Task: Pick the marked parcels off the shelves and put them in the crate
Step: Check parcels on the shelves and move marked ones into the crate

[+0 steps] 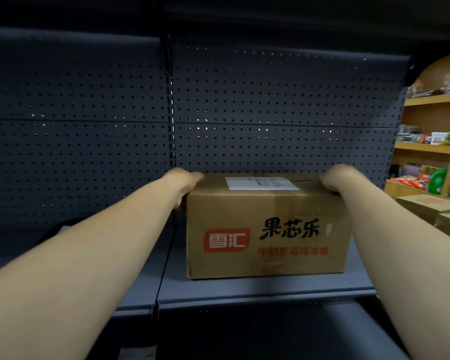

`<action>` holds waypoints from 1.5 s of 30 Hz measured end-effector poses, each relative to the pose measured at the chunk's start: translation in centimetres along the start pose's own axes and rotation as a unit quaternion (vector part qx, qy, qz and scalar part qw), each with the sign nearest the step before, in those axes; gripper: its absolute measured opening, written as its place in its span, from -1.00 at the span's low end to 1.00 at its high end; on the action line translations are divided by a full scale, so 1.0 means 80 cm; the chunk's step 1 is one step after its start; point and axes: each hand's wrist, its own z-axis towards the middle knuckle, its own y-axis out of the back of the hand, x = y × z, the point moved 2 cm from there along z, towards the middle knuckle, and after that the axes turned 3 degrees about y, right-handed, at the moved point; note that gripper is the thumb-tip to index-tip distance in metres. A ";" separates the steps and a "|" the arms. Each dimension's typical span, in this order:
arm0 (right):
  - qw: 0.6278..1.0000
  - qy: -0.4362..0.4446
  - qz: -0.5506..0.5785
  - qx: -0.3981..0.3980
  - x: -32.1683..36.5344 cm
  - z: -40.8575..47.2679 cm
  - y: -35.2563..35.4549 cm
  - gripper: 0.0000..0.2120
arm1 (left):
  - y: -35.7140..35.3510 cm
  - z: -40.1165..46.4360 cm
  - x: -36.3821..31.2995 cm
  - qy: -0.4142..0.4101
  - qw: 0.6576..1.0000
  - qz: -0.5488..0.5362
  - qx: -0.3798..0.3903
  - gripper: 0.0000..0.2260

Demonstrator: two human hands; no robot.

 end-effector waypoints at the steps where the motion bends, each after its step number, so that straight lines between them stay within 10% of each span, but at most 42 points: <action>1: 1.000 0.000 0.003 0.011 0.000 0.000 -0.001 -0.66 | -0.001 0.001 0.000 0.001 1.000 -0.007 -0.001 -0.56; 11: 0.983 -0.046 0.154 -0.093 -0.015 -0.010 -0.011 -0.71 | 0.007 -0.011 0.006 -0.010 0.994 -0.104 -0.039 -0.63; 23: 0.819 -0.049 0.531 -0.212 -0.024 -0.055 -0.045 -0.69 | 0.032 -0.042 0.037 -0.168 0.947 -0.162 -0.223 -0.78; 45: 0.764 -0.019 0.560 -0.320 -0.047 -0.109 -0.080 -0.71 | 0.001 -0.058 0.102 -0.233 0.902 -0.243 -0.270 -0.91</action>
